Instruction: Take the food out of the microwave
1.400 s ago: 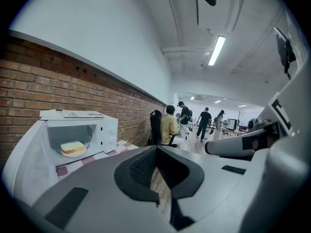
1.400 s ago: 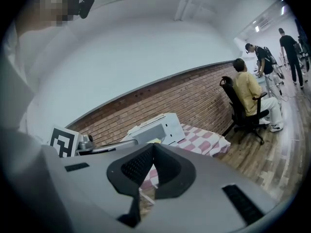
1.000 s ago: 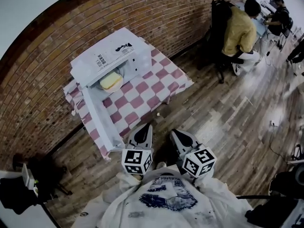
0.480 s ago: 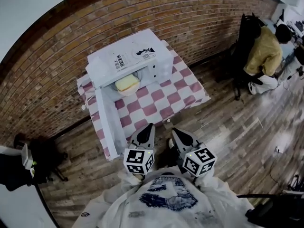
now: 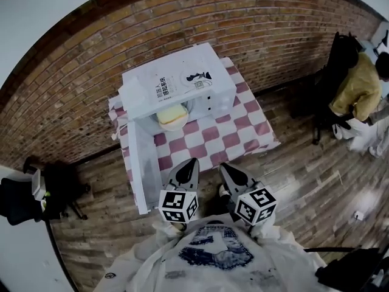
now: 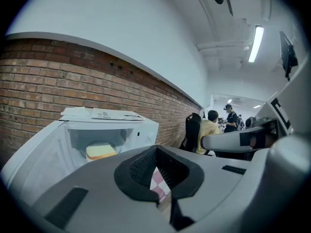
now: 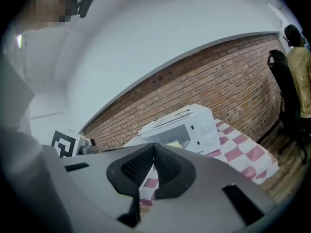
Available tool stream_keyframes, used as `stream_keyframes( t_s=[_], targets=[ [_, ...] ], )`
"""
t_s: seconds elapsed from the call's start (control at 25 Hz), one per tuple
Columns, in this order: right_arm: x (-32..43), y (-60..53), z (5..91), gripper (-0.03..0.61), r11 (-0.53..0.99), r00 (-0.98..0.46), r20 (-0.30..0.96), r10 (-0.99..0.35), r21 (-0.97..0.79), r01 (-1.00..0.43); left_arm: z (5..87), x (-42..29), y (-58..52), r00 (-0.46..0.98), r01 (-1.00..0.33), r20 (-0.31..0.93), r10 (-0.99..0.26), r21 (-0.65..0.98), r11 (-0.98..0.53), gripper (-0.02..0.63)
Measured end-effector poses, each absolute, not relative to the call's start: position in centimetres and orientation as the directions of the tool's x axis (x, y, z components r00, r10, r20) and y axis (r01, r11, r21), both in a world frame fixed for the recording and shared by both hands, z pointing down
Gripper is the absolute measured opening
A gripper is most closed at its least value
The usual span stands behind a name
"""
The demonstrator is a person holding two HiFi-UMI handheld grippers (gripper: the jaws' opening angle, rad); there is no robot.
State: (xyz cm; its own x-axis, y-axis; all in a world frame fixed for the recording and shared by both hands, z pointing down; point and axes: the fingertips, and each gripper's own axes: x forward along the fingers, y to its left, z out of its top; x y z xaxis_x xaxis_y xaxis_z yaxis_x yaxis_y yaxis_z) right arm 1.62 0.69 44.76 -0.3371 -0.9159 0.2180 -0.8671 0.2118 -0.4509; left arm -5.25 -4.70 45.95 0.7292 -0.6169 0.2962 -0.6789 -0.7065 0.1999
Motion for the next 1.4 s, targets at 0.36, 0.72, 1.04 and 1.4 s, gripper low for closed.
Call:
stream_keyframes(
  t_s=[0.36,0.72,1.04,1.4],
  targets=[
    [2.7,-5.0,44.7,0.014,0.348,-0.477,0.21,-0.853,-0.453,-0.821,45.9,-4.7,-9.1,0.628,-0.777,0.296,-0.719,0.195,-0.599,0.008],
    [4.0,-8.6,44.9,0.014,0.437,-0.565,0.206,-0.799,-0.447,-0.781,46.3,-3.8,-11.9,0.551,-0.835,0.295,-0.781,0.204,-0.511,0.008],
    [5.8,-10.4,45.5,0.014,0.482,-0.609,0.202,-0.767,-0.445,-0.755,47.0,-2.5,-13.4,0.506,-0.862,0.291,-0.812,0.209,-0.462,0.008],
    [5.8,-11.6,45.7,0.014,0.524,-0.654,0.19,-0.732,-0.457,-0.719,47.0,-2.3,-13.8,0.467,-0.883,0.299,-0.832,0.199,-0.424,0.008]
  ],
)
